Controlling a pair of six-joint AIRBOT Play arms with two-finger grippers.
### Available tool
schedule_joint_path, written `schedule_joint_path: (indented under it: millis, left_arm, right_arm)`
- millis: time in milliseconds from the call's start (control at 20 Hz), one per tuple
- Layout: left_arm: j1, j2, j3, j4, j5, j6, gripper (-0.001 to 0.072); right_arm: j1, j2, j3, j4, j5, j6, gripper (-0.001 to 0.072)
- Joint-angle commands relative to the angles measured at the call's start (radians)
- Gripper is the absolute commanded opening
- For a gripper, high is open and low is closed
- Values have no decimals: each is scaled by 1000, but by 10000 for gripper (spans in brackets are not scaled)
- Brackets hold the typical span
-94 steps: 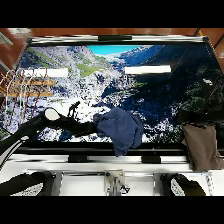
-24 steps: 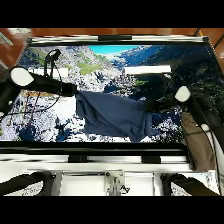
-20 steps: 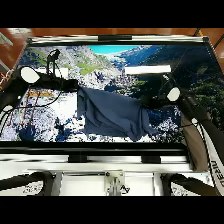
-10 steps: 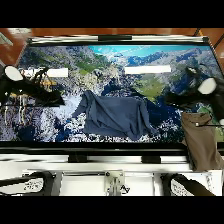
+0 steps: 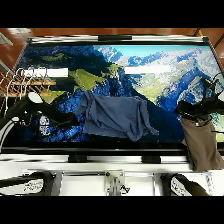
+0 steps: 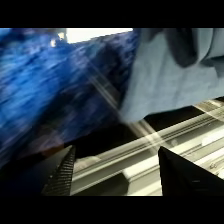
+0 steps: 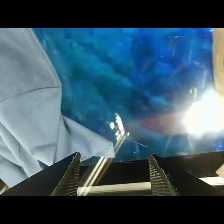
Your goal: Fold the shirts.
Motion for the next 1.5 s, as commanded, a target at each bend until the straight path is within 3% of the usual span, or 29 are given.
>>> schedule_joint_path:
  millis: [0,400,550,650,700,750,1050,1250,1300,1400,1450]
  left_arm:
    - [-67,-45,-30,-69,98,8,604]
    - [-134,-91,-28,-88,150,7,589]
    - [-137,-91,-27,-118,168,7,264]
    - [-136,-91,-27,-134,167,7,117]
    - [-136,-88,-27,-136,162,11,43]
    - [-136,-82,-25,-136,153,24,42]
    - [-129,-21,-1,-132,111,37,41]
    - [-129,9,-1,-132,93,38,41]
    - [-129,19,2,-128,92,38,41]
    - [-124,44,19,-113,92,38,41]
    - [-115,56,38,-105,83,38,40]
  right_arm:
    - [-6,3,-6,37,-1,-4,543]
    - [-4,-10,-14,53,53,-48,546]
    - [-4,-38,-16,116,66,-63,548]
    - [24,-69,-16,135,73,-82,549]
    - [56,-90,-16,129,79,-85,597]
    - [93,-114,-16,130,82,-93,664]
    - [286,-290,-16,72,55,-132,664]
    - [364,-382,-16,75,-36,-129,662]
    - [368,-398,-16,70,-48,-127,595]
    - [358,-400,-7,39,-45,-111,118]
    - [349,-390,8,24,-29,-109,62]
